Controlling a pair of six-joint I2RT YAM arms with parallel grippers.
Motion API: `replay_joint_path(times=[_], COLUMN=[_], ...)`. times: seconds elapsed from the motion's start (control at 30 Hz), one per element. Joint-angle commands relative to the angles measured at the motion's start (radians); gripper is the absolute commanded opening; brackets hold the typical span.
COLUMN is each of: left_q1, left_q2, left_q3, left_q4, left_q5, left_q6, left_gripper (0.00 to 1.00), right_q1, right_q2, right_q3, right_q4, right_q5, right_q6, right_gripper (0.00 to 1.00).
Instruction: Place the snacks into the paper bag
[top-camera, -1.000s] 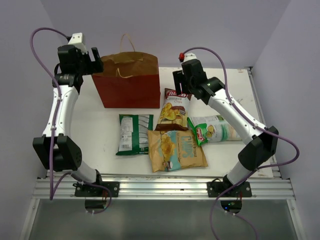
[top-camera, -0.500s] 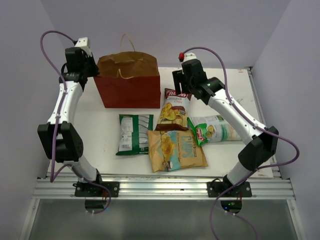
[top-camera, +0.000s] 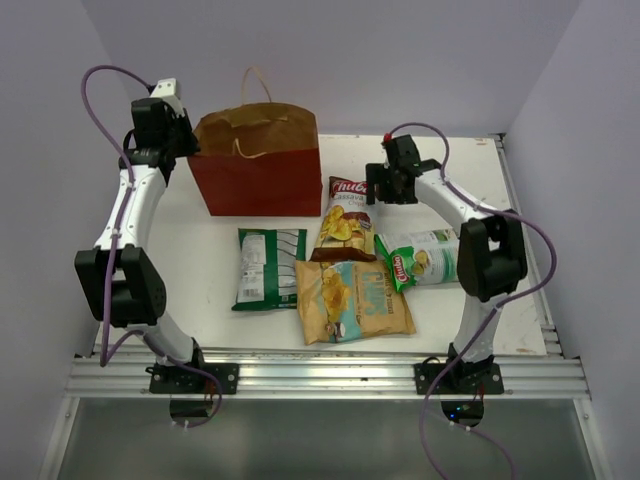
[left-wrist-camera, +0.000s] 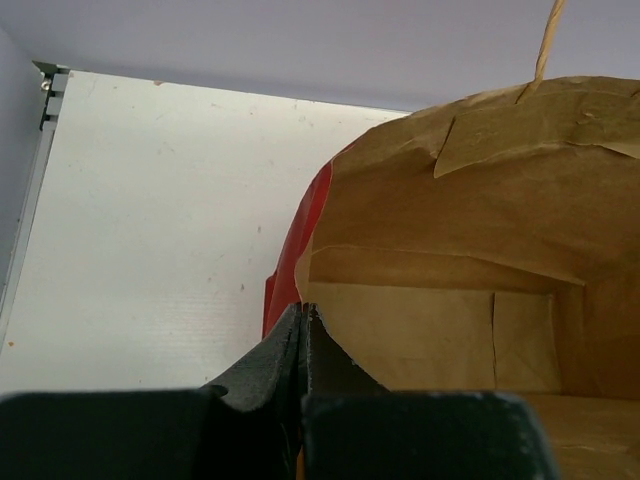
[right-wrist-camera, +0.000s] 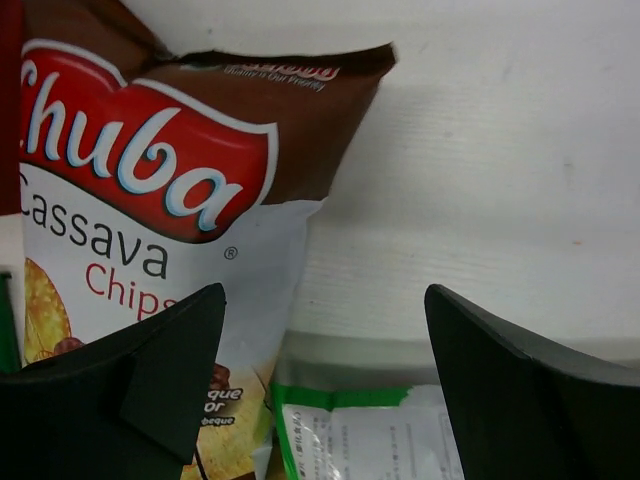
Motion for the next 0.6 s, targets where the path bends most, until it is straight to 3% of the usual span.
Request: replay_joint_path(times=[0.0, 0.1, 0.57], left_q1=[0.001, 0.003, 0.001], left_q2=[-0.045, -0.055, -0.068], left_q3=[-0.021, -0.027, -0.051], left_q4=[0.012, 0.012, 0.013], left_q5=[0.02, 0.019, 0.011], left_q6=[-0.02, -0.02, -0.013], left_gripper=[0.0, 0.0, 0.0], right_q1=[0.022, 0.021, 0.021], right_q2=[0.079, 0.122, 0.165], right_q3=[0.017, 0.016, 0.054], right_q4=[0.034, 0.055, 0.066], right_q5=[-0.214, -0.319, -0.425], right_q6=[0.028, 0.046, 0.066], right_gripper=[0.85, 0.83, 0.86])
